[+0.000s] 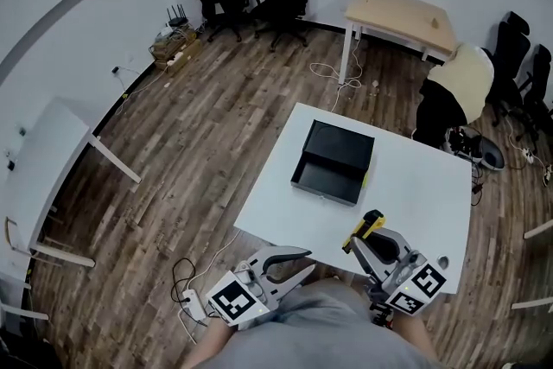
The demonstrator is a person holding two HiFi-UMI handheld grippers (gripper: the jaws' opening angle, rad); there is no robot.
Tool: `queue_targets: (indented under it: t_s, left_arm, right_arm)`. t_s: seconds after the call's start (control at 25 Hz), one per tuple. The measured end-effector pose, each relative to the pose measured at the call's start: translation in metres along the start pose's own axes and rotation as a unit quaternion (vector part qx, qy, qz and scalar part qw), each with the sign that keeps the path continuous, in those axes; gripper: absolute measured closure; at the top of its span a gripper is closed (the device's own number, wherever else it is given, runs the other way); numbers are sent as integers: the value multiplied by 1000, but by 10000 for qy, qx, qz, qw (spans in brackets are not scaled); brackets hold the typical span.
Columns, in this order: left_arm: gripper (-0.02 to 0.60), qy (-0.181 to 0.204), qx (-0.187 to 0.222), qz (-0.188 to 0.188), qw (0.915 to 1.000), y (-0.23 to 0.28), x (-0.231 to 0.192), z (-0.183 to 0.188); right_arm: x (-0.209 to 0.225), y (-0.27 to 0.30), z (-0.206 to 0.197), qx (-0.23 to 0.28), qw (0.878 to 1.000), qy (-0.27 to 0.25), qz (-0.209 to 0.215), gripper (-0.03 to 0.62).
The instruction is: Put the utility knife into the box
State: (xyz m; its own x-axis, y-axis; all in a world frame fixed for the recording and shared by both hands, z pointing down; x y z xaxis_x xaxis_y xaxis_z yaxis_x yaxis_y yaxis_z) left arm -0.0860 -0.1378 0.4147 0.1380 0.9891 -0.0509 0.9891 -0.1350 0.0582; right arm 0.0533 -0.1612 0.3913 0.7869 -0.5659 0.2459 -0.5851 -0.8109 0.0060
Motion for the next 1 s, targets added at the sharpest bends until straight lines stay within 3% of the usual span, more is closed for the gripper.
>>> queue_targets:
  t_s: [0.4, 0.52, 1.0]
  left_arm:
    - [509, -61, 34, -21, 10000, 14, -16, -1]
    - [545, 103, 30, -37, 9999, 20, -16, 3]
    - [563, 154, -287, -55, 9995, 27, -15, -12]
  right_arm:
    - [25, 8, 0, -108, 9999, -69, -78, 520]
    - [38, 11, 4, -135, 9998, -147, -83, 520]
    - [83, 44, -7, -445, 9984, -349, 44, 520]
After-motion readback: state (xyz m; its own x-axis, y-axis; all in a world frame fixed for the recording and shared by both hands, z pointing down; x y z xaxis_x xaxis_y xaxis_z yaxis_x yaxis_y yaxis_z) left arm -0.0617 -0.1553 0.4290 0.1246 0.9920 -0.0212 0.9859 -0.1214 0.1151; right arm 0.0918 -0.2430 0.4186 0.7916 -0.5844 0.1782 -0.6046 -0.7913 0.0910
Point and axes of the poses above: the fingertips, and each gripper's own axes: y forward along the fingers, x to its right, z out of its top, the point moved 4 cm from there along -y, backward along the fingers, and after that the axes turned 11 degrees about -z, right-handed, at the moved point
